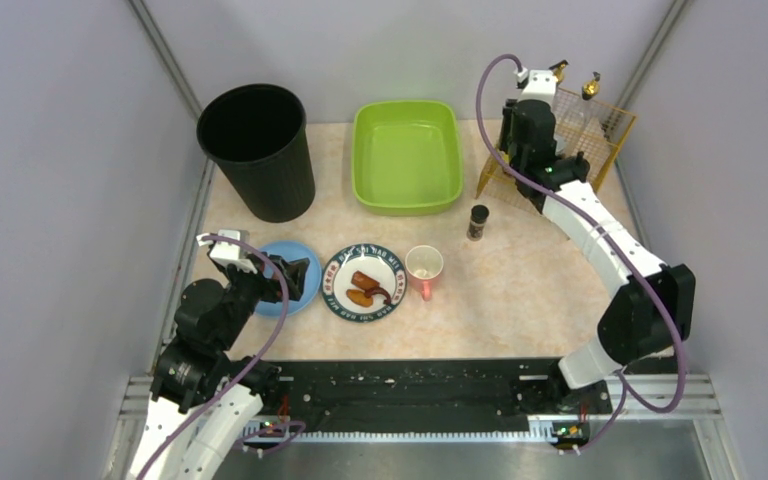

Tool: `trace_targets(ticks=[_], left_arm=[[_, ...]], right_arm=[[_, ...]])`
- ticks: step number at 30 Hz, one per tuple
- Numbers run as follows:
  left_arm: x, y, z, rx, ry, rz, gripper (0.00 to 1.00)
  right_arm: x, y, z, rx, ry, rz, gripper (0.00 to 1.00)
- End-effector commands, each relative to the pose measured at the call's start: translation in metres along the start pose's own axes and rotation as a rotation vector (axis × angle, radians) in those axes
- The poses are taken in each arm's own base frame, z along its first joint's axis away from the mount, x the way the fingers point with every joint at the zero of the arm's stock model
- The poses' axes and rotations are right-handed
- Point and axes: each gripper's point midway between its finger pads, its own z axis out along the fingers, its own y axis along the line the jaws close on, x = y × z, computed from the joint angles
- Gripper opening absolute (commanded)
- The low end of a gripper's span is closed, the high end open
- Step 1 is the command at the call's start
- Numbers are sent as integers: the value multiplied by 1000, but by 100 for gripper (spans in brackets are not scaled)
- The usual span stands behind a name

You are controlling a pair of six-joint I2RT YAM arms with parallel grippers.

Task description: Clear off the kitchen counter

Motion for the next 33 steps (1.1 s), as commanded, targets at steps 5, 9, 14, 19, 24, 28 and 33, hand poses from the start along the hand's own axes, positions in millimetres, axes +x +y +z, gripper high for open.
trace_targets(ticks=[5, 9, 14, 19, 24, 28, 33], left_arm=[[-7, -3, 1, 14, -30, 10, 99], [-6, -2, 2, 12, -24, 11, 99], [-6, -2, 2, 9, -25, 11, 99], [-6, -2, 2, 8, -23, 11, 99], [-6, -2, 2, 7, -24, 11, 99], [-6, -2, 2, 9, -23, 11, 99], [-5, -2, 2, 11, -21, 12, 99]], right_arm=[[-30, -16, 24, 32, -83, 102, 0], [-9, -18, 39, 32, -41, 113, 0], [14, -12, 52, 24, 6, 108, 0], [31, -9, 61, 28, 37, 105, 0], [46, -9, 69, 30, 71, 120, 0], [56, -11, 72, 37, 91, 120, 0], [69, -12, 73, 42, 116, 119, 0]])
